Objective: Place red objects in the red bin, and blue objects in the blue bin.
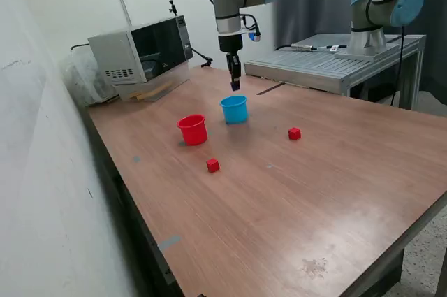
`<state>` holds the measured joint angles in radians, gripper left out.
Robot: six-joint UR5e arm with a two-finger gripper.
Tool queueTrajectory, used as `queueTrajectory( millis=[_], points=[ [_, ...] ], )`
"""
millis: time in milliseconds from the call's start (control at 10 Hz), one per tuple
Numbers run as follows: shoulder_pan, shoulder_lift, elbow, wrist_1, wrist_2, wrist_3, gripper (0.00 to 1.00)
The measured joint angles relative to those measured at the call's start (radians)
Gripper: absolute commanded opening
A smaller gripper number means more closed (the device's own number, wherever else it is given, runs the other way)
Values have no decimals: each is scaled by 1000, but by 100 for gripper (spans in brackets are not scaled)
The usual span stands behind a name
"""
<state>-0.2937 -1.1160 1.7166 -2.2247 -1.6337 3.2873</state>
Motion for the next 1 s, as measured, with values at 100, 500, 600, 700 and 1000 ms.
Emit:
queueTrajectory(
  millis=[100, 500, 600, 700, 1000],
  points=[
    [0, 0, 2, 0, 0, 0, 100],
    [-1, -1, 5, 0, -1, 0, 100],
    [-1, -1, 5, 1, -1, 0, 100],
    [-1, -3, 5, 2, -1, -1, 100],
    [16, -71, 18, 4, -1, -23, 100]
  ],
)
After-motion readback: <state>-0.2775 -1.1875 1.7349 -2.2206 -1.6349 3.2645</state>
